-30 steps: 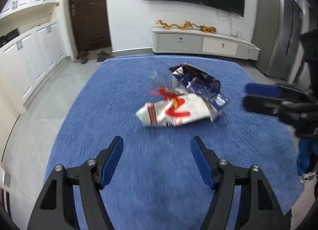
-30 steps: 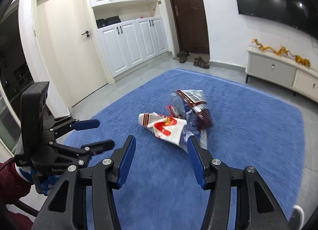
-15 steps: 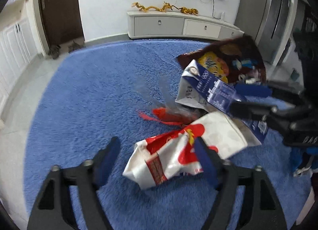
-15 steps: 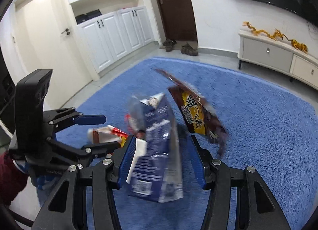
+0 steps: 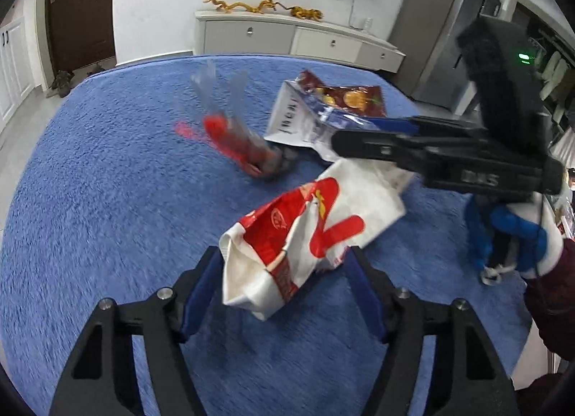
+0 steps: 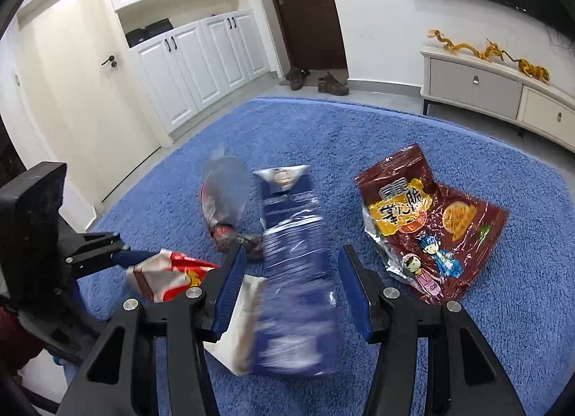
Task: Collect trash
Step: 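Grasp the white-red bag with the left gripper while the right gripper grasps the blue milk carton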
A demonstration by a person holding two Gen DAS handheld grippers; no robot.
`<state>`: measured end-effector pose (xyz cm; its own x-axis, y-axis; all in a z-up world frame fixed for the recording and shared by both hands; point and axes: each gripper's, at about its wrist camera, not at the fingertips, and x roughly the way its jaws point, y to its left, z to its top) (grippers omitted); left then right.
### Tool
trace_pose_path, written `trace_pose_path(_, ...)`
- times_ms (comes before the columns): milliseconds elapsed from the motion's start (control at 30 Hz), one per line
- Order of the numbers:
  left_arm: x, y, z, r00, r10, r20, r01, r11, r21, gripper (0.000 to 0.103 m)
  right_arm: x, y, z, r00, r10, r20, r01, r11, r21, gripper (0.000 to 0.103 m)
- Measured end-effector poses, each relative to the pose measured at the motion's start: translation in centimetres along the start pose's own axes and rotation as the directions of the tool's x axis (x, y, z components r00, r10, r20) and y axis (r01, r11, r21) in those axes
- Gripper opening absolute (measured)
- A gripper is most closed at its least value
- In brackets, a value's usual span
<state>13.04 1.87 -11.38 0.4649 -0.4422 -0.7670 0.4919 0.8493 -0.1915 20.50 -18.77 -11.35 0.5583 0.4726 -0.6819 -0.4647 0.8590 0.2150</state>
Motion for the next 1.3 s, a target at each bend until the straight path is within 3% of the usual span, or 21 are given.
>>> trace_pose_path(133, -0.1, -0.1, -0.1, 1.000, -0.004, 0.004, 0.004, 1.000, -0.014, 0.066, 0.0, -0.6, -0.7, 1.000, 0.004, -0.008, -0.004, 1.000, 0.008, 0.053)
trace_pose_path(300, 0.2, 1.0, 1.0, 0.999, -0.034, 0.022, 0.036, 0.996, -0.087, 0.055, 0.0, -1.4, -1.1, 0.999, 0.035, -0.018, -0.035, 0.999, 0.031, 0.037)
trace_pose_path(467, 0.7, 0.7, 1.8, 0.999, -0.043, 0.016, 0.045, 0.991, -0.124, 0.051, -0.8, -2.5, -1.8, 0.998, 0.054, -0.016, -0.053, 0.997, 0.063, 0.037)
trace_pose_path(667, -0.4, -3.3, 1.7, 0.998, 0.053, 0.043, -0.052, 0.998, -0.038, 0.049, -2.6, -3.3, -3.0, 0.998, 0.059, 0.002, -0.059, 0.995, 0.084, 0.037)
trace_pose_path(933, -3.2, -6.7, -0.1, 0.983, 0.162, 0.086, -0.160, 0.987, -0.031, 0.048, -7.2, -4.3, -5.1, 0.998, 0.029, 0.052, -0.035, 0.993, 0.111, 0.037)
trace_pose_path(1300, -6.8, -12.4, -1.6, 0.944, 0.293, 0.152, -0.290, 0.956, -0.040, 0.048, -14.4, -6.1, -11.5, 0.996, 0.012, 0.092, -0.028, 0.984, 0.178, 0.037)
